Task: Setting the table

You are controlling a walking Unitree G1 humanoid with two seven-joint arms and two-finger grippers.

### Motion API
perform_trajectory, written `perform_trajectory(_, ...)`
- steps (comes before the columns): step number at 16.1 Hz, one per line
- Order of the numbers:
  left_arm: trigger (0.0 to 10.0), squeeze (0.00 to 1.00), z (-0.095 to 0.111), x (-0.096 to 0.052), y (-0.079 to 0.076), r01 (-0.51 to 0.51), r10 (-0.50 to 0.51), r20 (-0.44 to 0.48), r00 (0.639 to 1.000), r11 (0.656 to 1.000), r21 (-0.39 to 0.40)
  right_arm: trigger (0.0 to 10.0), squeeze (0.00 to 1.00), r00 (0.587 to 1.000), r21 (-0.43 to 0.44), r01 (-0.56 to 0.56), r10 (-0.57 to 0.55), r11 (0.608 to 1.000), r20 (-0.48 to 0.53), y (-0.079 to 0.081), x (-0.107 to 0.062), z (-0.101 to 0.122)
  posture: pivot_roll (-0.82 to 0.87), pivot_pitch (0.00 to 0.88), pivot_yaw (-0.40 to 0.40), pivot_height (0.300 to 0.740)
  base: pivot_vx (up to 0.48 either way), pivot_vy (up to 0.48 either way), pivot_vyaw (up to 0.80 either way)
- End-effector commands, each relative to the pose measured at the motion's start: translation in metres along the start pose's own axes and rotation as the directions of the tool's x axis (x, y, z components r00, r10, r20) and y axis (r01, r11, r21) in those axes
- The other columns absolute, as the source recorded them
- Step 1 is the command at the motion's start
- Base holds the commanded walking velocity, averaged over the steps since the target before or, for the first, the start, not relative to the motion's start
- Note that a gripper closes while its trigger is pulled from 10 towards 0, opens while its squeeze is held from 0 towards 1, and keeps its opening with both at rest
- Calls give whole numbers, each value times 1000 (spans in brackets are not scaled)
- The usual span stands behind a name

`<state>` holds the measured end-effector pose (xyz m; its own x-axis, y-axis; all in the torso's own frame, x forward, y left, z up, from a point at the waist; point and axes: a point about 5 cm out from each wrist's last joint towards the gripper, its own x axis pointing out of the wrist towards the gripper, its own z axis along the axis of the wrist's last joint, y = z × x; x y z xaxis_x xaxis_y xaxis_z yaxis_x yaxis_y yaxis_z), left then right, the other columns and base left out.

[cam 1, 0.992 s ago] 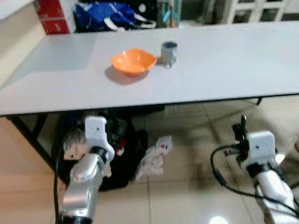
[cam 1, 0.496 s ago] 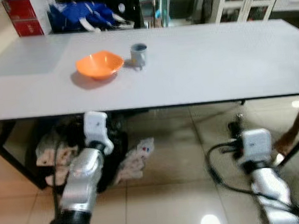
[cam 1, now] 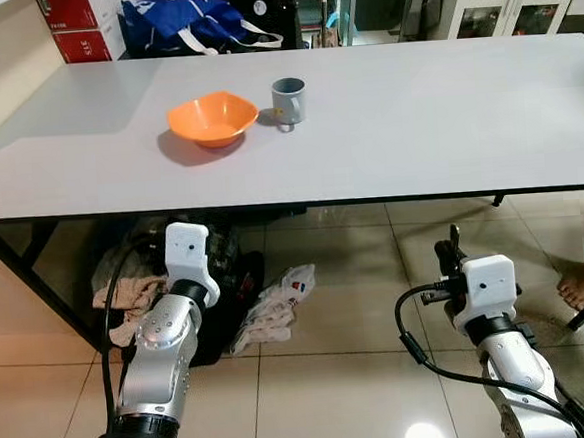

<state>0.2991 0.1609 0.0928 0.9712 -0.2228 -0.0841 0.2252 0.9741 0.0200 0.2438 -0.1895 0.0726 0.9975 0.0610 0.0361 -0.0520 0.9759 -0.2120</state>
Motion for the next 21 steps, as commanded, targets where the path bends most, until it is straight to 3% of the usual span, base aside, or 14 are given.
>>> perform_trajectory(1,10000,0,3,0,-5,26,-26,4,1000,1000,3,0,0,1000,-4,1,-1,1000,22,-1,0,4,-29,0,35,740,461,0,0)
perform_trajectory(11,10000,0,16,6,-18,81,-81,45,996,997,15,0,0,993,-14,95,-94,995,65,-13,9,14,-36,0,39,740,468,0,0)
perform_trajectory(13,10000,0,23,8,-24,113,-116,72,991,993,42,0,0,988,-29,104,-101,994,113,-15,13,26,-37,0,42,740,467,0,0)
perform_trajectory(15,10000,0,24,9,-28,131,-133,73,988,991,32,0,0,973,-30,105,-96,994,212,-20,24,55,-41,0,43,740,469,0,0)
perform_trajectory(18,10000,0,26,9,-31,135,-139,93,986,990,46,0,0,956,-27,75,-64,997,287,-20,31,79,-38,0,43,740,469,0,0)
perform_trajectory(20,10000,0,29,9,-34,146,-149,110,983,989,30,0,0,883,-30,24,-7,999,469,-21,45,141,-41,0,42,740,0,0,0)
perform_trajectory(21,10000,0,28,10,-35,145,-147,106,983,989,29,0,0,869,-30,16,1,999,495,-23,50,153,-39,0,41,740,0,0,0)
